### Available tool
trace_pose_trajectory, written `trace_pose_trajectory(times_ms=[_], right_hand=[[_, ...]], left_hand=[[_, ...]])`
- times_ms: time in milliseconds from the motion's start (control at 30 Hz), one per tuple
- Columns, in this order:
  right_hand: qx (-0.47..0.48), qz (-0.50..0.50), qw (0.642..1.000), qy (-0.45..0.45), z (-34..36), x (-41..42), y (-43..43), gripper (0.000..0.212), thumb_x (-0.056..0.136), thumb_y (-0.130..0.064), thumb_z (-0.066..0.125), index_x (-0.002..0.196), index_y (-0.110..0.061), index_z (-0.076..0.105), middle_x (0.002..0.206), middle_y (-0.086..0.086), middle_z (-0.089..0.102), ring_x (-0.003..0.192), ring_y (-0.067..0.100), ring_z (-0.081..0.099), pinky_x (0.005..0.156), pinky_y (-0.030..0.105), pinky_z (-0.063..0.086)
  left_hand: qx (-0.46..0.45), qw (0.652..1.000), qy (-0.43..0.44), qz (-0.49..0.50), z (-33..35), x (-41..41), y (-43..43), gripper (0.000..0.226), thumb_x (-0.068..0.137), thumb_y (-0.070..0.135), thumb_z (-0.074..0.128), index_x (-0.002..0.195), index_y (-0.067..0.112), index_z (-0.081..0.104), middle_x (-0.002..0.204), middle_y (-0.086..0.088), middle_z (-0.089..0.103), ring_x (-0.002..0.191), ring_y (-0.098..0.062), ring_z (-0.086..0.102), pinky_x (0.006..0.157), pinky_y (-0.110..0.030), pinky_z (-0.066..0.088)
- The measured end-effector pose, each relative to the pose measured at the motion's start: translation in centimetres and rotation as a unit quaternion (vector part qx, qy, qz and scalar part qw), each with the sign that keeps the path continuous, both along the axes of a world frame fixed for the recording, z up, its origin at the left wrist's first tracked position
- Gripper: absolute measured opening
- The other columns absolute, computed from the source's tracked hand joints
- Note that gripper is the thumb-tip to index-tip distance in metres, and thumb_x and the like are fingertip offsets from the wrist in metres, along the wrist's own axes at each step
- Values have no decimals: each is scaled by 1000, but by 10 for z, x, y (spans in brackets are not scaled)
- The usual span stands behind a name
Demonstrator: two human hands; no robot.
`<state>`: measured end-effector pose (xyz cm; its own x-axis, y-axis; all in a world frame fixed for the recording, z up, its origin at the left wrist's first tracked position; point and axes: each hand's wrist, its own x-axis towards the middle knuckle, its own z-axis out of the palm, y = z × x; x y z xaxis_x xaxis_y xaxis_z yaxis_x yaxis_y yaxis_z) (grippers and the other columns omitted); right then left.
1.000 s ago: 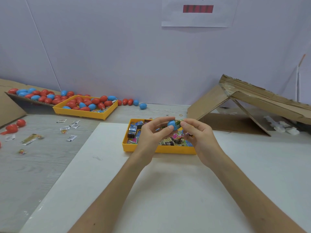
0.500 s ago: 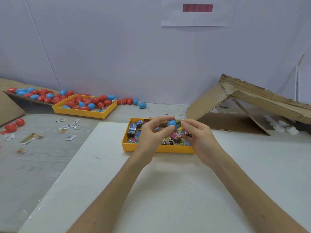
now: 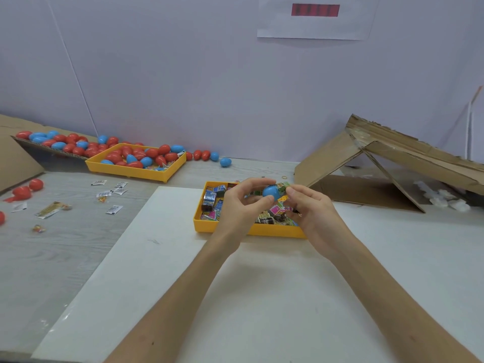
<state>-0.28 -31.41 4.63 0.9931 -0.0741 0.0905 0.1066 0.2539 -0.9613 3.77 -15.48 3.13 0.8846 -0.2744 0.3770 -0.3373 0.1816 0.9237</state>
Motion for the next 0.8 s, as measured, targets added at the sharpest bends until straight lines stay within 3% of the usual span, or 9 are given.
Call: trace_pose_trajectory(times_ms=[133, 367, 500, 700, 800], right_hand=[[-29, -42, 999, -9, -1, 1, -3, 18, 75, -33, 74, 88, -22, 80, 79, -7, 70, 73, 5, 62, 65, 18, 51], [-54, -32, 998, -31, -1, 0, 0, 10, 78, -29, 73, 82, -25, 81, 78, -9, 72, 70, 1, 65, 62, 15, 52], [-59, -35, 997, -34, -1, 0, 0, 10, 88, -20, 71, 84, -22, 80, 78, -8, 72, 70, 2, 66, 62, 16, 51], [-99, -74, 992, -31, -4, 2, 0, 10, 89, -22, 73, 83, -27, 79, 78, -11, 70, 73, 4, 62, 69, 23, 50], [-122, -85, 988, -45, -3, 1, 1, 4, 88, -22, 74, 86, -25, 77, 74, -13, 70, 67, 1, 62, 65, 18, 50]], left_hand=[[4, 1000, -13, 19, -1, 1, -1, 31, 88, 2, 73, 108, 26, 71, 104, 6, 72, 89, -20, 73, 78, -25, 60], [11, 999, -15, 35, -2, 1, -1, 29, 87, 8, 76, 106, 30, 70, 107, 1, 70, 89, -18, 74, 78, -25, 60], [14, 999, -13, 34, -2, 2, -1, 30, 87, 10, 77, 107, 31, 70, 107, 2, 70, 89, -18, 74, 76, -24, 60], [16, 999, -9, 30, -2, 1, -1, 30, 87, 11, 78, 106, 33, 71, 104, 9, 71, 88, -15, 74, 75, -22, 58], [15, 999, -7, 33, -1, 1, -1, 27, 87, 14, 78, 107, 30, 71, 107, 4, 71, 90, -15, 74, 76, -22, 59]])
